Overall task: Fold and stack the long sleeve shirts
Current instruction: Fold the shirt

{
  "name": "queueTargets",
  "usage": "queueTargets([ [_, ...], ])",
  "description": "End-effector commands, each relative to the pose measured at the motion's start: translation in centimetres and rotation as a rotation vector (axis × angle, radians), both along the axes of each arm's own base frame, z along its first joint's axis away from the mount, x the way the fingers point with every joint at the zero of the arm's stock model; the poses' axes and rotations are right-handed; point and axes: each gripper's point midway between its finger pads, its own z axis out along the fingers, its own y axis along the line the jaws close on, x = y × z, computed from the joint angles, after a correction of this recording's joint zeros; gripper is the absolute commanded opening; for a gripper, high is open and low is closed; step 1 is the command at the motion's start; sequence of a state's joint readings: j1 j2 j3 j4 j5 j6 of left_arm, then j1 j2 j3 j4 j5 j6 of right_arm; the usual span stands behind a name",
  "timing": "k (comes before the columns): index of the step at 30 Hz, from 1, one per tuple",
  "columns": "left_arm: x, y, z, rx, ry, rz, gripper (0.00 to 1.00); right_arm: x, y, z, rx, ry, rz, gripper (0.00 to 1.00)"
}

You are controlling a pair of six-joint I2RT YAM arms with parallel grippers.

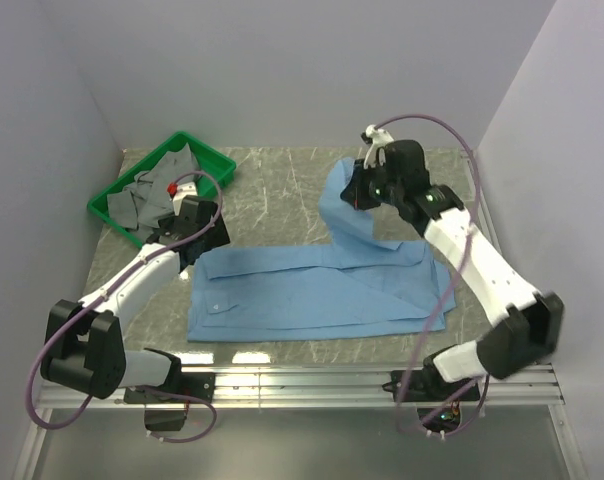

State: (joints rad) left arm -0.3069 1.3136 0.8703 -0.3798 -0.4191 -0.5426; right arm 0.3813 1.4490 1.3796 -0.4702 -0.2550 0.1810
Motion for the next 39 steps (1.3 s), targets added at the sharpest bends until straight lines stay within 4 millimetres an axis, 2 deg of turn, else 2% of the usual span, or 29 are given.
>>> queueTargets([
  [1, 0.8, -0.6, 3.1, -0.052, -0.107, -0.019, 0.99, -5.7, 0.6, -0.4, -0.014, 0.016, 0.092, 0.00],
  [2, 0.7, -1.0, 3.4, -0.064, -0.116, -0.044, 0.99, -7.6, 1.2, -1.3, -0.013, 0.035, 0.133, 0.00],
  [3, 0.7, -1.1, 3.6, -0.067, -0.126, -0.051, 0.99, -9.6, 1.5, 0.0, 0.019, 0.002, 0.174, 0.00],
  [5, 0.5, -1.5, 4.4, -0.087, -0.160, -0.081, 0.99, -12.0, 1.8, 0.0, 0.048, 0.009, 0.224, 0.00],
  [6, 0.5, -1.7, 4.6, -0.094, -0.170, -0.096, 0.99, -14.3, 2.1, -0.1, 0.075, 0.011, 0.278, 0.00],
  [8, 0.2, -2.1, 5.1, -0.100, -0.192, -0.132, 0.99, -16.9, 2.0, -0.5, 0.109, 0.025, 0.327, 0.00],
  [9, 0.1, -2.5, 5.3, -0.109, -0.200, -0.156, 0.99, -18.5, 2.6, -0.4, 0.137, 0.037, 0.388, 0.00],
  [13, -0.4, -3.2, 6.2, -0.106, -0.239, -0.209, 0.99, -22.3, 2.4, -1.6, 0.163, 0.084, 0.489, 0.00],
  [15, -0.6, -3.6, 6.4, -0.093, -0.247, -0.239, 0.99, -23.5, 2.1, -2.0, 0.157, 0.100, 0.519, 0.00],
  [19, -1.0, -5.6, 7.2, -0.118, -0.255, -0.356, 0.99, -26.8, 1.4, -2.6, 0.124, 0.165, 0.647, 0.00],
  [22, -1.4, -7.3, 8.3, -0.142, -0.268, -0.434, 0.99, -28.0, 1.4, -2.4, 0.120, 0.187, 0.712, 0.00],
  [26, -2.2, -8.8, 9.1, -0.197, -0.273, -0.493, 0.99, -28.0, 2.8, -2.9, 0.103, 0.208, 0.780, 0.00],
  [30, -3.0, -9.3, 9.0, -0.227, -0.277, -0.528, 0.99, -29.1, 3.5, -4.6, 0.020, 0.304, 0.924, 0.00],
  [34, -3.9, -9.0, 8.4, -0.217, -0.272, -0.544, 0.99, -29.5, 4.3, -6.4, -0.105, 0.376, 1.014, 0.00],
  [36, -4.2, -8.7, 8.0, -0.206, -0.276, -0.541, 0.99, -28.6, 5.2, -7.0, -0.141, 0.383, 1.027, 0.00],
  [39, -4.5, -8.7, 7.4, -0.215, -0.265, -0.535, 0.99, -26.0, 6.2, -7.7, -0.218, 0.357, 1.005, 0.00],
])
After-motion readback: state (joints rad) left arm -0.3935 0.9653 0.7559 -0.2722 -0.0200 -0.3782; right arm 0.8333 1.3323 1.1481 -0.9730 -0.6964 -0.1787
